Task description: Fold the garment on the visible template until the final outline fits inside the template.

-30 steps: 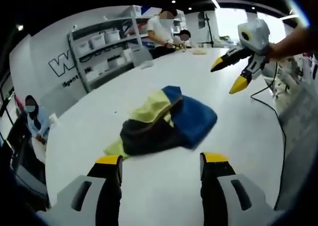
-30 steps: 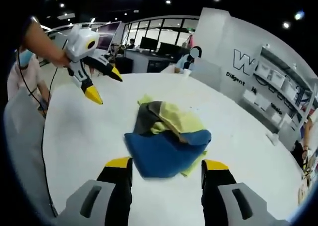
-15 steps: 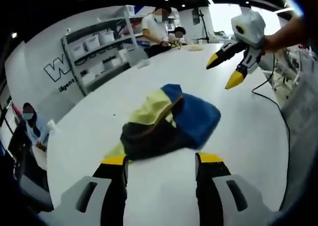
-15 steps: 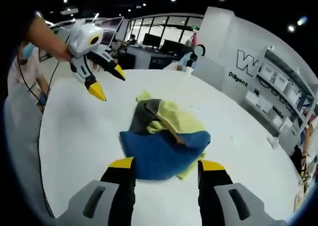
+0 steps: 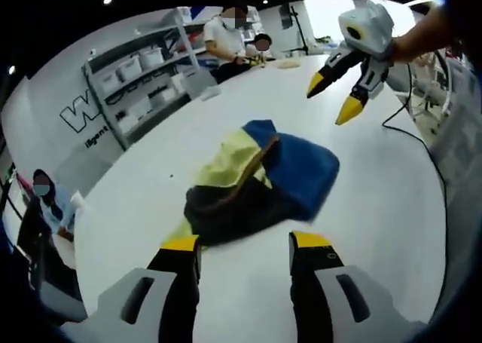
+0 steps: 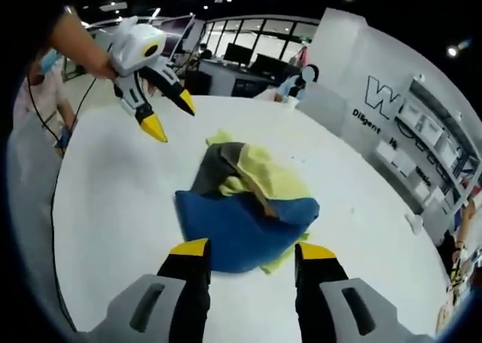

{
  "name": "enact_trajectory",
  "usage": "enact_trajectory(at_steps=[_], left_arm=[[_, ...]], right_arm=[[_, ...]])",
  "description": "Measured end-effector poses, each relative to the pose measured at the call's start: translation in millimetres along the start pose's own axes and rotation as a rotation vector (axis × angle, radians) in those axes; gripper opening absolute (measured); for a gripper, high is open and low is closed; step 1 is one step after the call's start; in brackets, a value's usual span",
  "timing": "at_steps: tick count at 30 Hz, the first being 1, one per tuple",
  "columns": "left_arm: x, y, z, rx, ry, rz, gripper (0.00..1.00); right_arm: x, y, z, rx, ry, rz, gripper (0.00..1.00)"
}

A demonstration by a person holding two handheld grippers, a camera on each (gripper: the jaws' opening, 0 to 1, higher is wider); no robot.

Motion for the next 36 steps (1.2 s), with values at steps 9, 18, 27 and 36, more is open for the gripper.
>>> enact_trajectory(at_steps=[9, 18, 27, 36], left_arm=[[5.2, 2.5, -8, 0.023, 0.002, -0.033, 0.46], [9.9, -1.0, -15, 0.032, 0.002, -0.073, 0.43], [14.4, -4.3, -25, 0.039, -0.007, -0.127, 0.38], [18.3, -6.1, -34, 0.045, -0.003, -0.149, 0.36]], right_arm=[[-5, 1.1, -12, 0.018, -0.021, -0.001, 0.37], [-11, 2.8, -22, 0.042, -0.017, 0.029, 0.32], [-14, 2.6, -30, 0.051, -0.026, 0.078, 0.25], [-22, -0.5, -41, 0.058, -0.027, 0.096, 0.23]])
Point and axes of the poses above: the point that each gripper's makers call its tool centre point, and the gripper's own axes: z roughly backward along the fingers, x roughly to its left, y roughly out of its underside, the point moved 9 cm from there along z, roughly backward along the fingers, and after that the axes turned 5 degrees about z, right-handed, at the moved point
